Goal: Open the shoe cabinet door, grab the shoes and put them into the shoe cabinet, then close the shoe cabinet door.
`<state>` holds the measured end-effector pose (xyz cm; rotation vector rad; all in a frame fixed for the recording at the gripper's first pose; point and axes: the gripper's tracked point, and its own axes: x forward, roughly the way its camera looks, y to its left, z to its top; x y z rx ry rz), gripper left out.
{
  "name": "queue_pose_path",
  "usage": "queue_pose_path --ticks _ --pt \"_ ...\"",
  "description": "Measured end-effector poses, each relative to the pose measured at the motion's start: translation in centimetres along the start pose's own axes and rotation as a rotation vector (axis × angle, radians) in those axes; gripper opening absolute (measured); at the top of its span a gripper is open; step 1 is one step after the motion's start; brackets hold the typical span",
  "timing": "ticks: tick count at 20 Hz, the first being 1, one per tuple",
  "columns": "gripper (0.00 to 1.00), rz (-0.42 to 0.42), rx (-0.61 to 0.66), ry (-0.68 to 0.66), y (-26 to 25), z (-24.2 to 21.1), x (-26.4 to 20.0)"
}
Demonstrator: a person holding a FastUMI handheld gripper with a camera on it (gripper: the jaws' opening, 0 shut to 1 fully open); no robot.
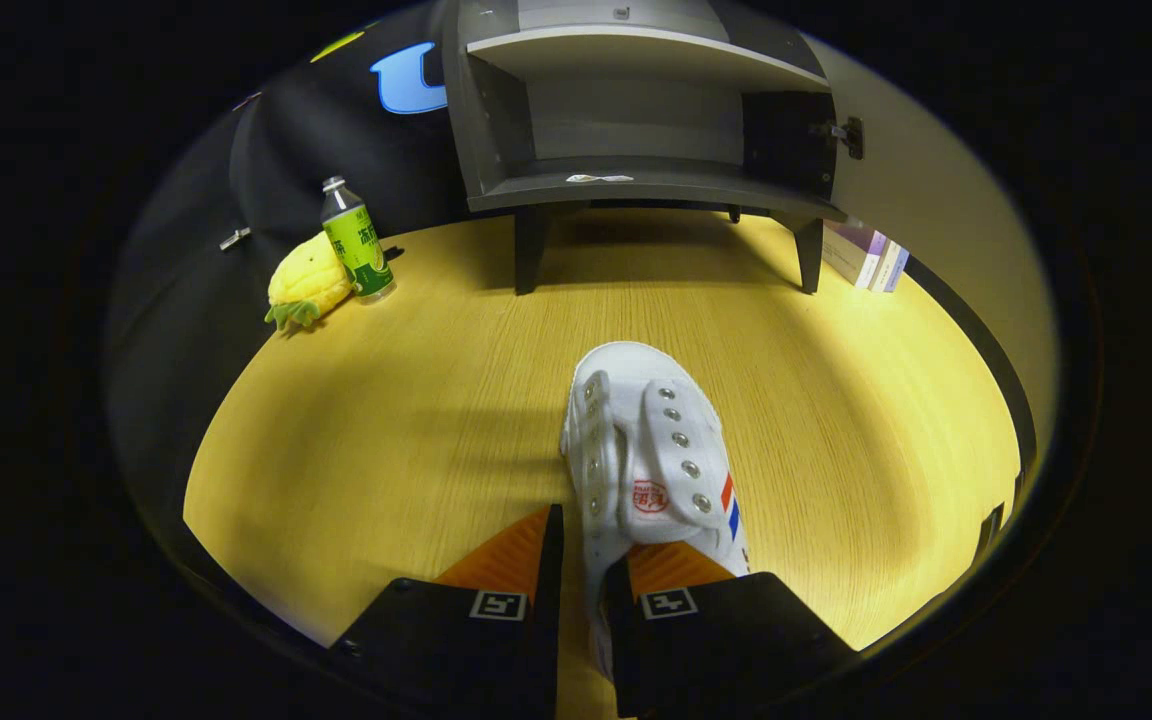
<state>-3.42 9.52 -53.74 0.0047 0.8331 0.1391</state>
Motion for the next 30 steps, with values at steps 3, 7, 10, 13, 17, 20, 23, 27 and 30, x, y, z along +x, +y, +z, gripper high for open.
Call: queue_pose_path --ticks 3,7,10,13,17,20,23,27,30 --pt "0.22 -0.007 0.01 -0.021 -0.3 0.8 0.5" --pt "0.21 -0.032 0.013 -0.057 -0.8 1.6 1.6" --pt "0.2 -0.046 0.047 -0.076 -1.0 2.0 2.1" --pt "0.21 -0.038 0.078 -0.113 -1.2 2.3 2.4" --pt "0.2 -0.06 0.062 -0.116 -1.3 2.2 2.4" --pt "0.2 -0.05 0.081 -0.126 -1.2 2.3 2.4" --pt "0.05 -0.035 0.069 -0.108 -1.1 2.2 2.5" --pt "0.05 -0.024 0.012 -0.09 -1.1 2.2 2.1" --pt "0.04 -0.015 -0.018 -0.079 -1.3 2.9 1.8"
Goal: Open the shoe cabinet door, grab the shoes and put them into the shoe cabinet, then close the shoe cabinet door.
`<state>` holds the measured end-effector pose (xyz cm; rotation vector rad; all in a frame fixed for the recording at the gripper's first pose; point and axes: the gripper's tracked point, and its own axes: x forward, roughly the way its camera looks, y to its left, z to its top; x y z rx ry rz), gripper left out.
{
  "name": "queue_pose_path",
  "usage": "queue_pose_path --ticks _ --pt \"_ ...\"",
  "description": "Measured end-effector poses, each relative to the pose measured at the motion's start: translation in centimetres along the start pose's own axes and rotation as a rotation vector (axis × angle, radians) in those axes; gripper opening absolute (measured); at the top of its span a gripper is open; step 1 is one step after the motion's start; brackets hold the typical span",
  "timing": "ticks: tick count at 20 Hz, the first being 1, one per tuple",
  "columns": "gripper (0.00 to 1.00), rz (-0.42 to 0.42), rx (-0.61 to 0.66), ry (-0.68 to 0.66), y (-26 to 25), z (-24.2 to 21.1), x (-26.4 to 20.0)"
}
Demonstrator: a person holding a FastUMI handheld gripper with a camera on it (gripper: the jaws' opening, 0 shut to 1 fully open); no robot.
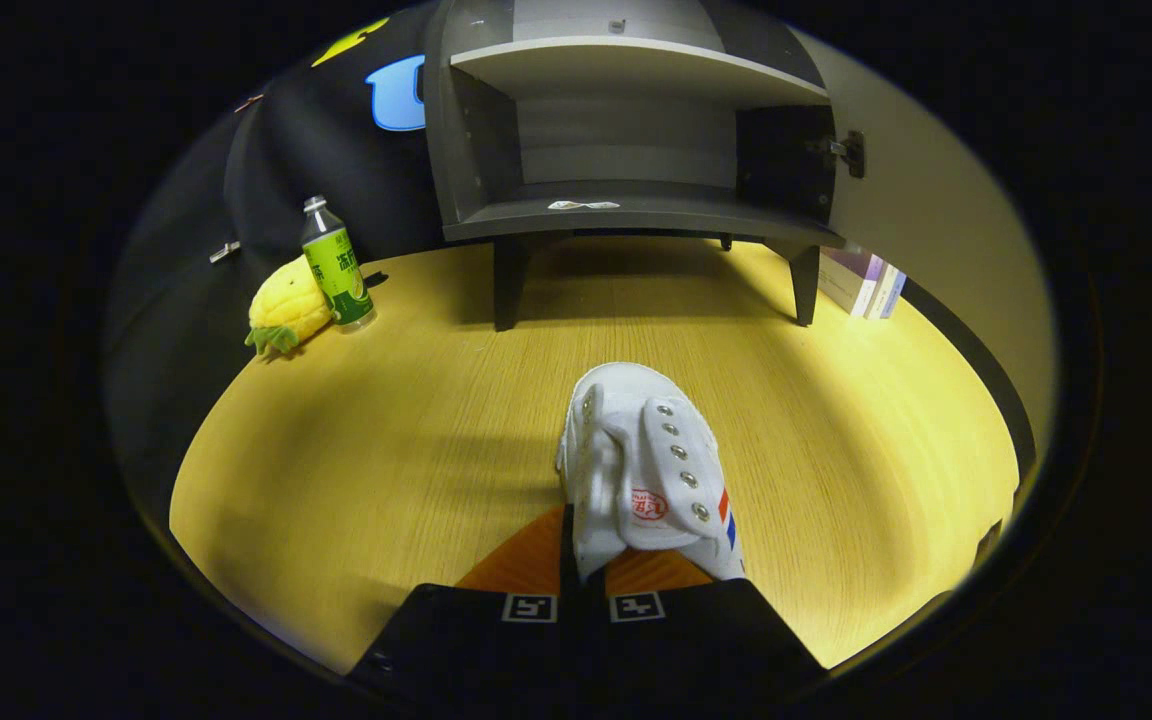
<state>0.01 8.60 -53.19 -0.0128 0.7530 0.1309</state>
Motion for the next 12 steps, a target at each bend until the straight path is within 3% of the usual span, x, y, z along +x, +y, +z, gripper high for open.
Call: queue_pose_path --ticks 6,12 --pt "0.04 -0.006 0.021 -0.055 -1.4 6.1 -3.6" --pt "0.04 -0.06 -0.004 -0.226 -2.6 17.7 -9.8"
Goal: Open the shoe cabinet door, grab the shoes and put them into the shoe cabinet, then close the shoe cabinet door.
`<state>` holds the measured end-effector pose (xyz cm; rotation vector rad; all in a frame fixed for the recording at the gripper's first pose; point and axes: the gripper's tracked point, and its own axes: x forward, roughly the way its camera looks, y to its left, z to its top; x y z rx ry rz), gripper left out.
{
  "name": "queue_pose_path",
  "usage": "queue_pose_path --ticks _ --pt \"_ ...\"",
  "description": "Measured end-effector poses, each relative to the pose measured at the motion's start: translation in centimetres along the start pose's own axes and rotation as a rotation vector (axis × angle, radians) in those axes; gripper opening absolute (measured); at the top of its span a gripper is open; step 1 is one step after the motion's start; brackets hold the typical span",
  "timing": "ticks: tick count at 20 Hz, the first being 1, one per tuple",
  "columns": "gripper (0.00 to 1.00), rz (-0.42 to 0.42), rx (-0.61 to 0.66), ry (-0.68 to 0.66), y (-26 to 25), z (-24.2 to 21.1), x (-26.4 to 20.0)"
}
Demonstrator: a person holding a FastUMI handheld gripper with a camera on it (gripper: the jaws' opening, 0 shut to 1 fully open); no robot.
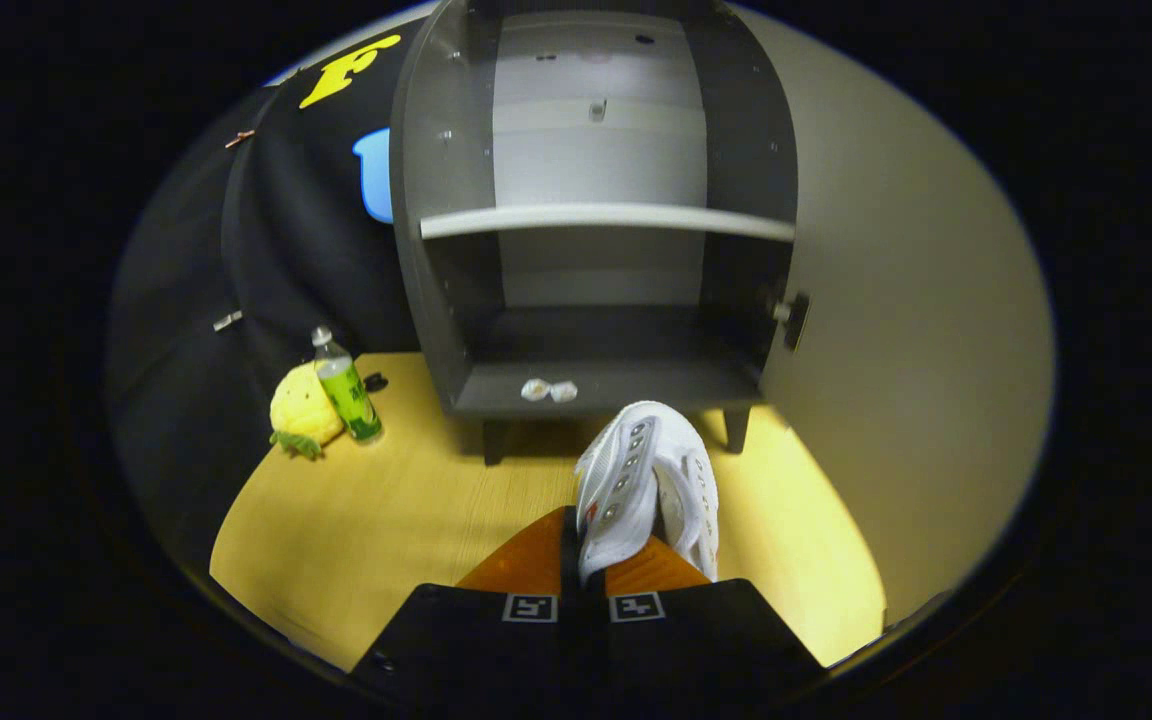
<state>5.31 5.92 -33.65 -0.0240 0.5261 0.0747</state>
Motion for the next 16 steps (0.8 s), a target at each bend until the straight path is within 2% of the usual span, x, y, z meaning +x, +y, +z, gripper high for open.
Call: queue_pose_path --ticks 4,7,16 --pt "0.04 -0.042 -0.031 -0.133 -0.4 8.2 -2.1" --pt "0.04 -0.038 -0.046 -0.195 0.2 13.1 -2.3" --pt "0.04 -0.042 -0.064 -0.255 -1.0 22.6 3.9"
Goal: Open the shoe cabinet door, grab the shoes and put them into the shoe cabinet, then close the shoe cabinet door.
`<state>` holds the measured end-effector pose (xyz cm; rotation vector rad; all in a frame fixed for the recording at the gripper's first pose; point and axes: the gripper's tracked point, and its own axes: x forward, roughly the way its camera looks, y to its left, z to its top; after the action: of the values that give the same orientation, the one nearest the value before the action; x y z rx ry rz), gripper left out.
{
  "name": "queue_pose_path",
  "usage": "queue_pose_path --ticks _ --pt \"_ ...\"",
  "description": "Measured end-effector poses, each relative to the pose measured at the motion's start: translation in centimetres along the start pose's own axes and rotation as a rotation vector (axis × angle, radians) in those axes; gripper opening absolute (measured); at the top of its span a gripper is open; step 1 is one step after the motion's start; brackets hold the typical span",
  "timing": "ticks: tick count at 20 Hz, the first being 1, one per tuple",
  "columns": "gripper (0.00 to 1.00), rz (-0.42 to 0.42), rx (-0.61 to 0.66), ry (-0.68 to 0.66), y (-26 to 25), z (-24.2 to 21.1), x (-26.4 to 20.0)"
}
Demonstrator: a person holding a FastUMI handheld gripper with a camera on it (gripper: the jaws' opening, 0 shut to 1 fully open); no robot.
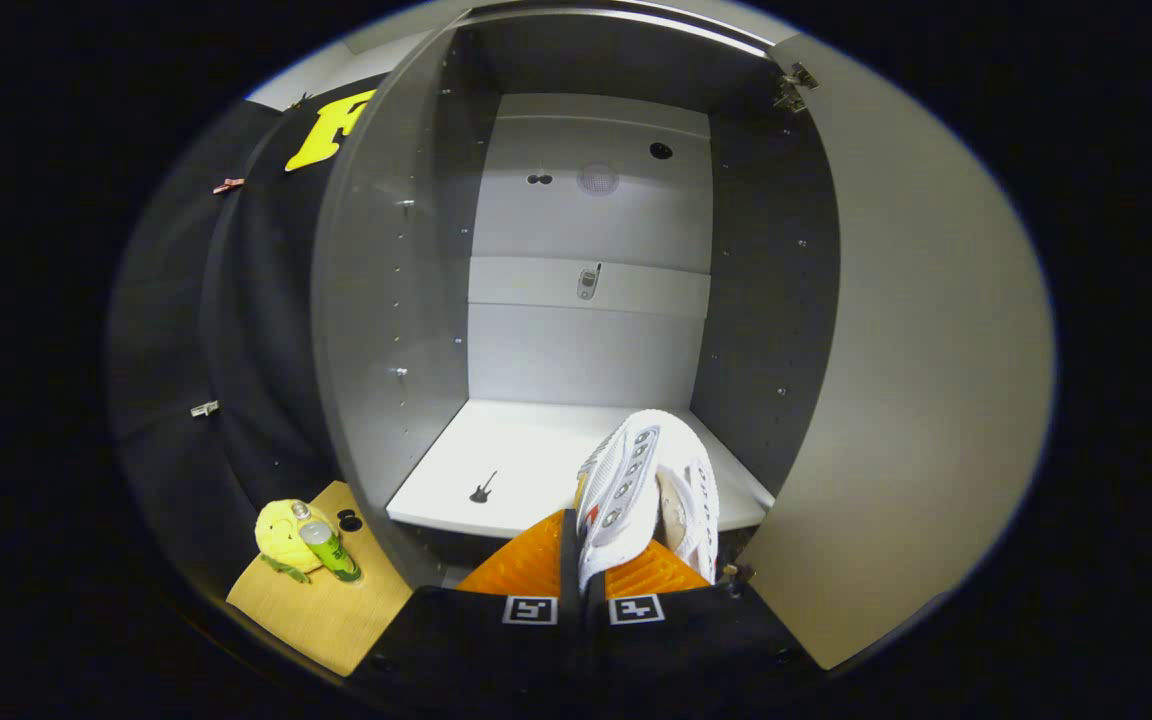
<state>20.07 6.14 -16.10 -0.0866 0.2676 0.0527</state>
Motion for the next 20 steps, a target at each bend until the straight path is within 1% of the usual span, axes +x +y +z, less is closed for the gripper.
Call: queue_pose_path --ticks 3,8,12,14,17,20 --pt "0.04 0.011 -0.003 -0.008 -0.3 1.2 3.3" --pt "0.04 0.049 -0.058 -0.01 0.1 3.0 9.3" --pt "0.04 0.064 -0.066 0.015 0.3 3.6 13.6" --pt "0.04 0.068 -0.058 0.028 0.2 3.7 15.5" --pt "0.04 0.066 -0.014 0.066 -0.1 3.1 17.9" --pt "0.04 0.056 0.01 0.098 -0.6 2.1 19.0"
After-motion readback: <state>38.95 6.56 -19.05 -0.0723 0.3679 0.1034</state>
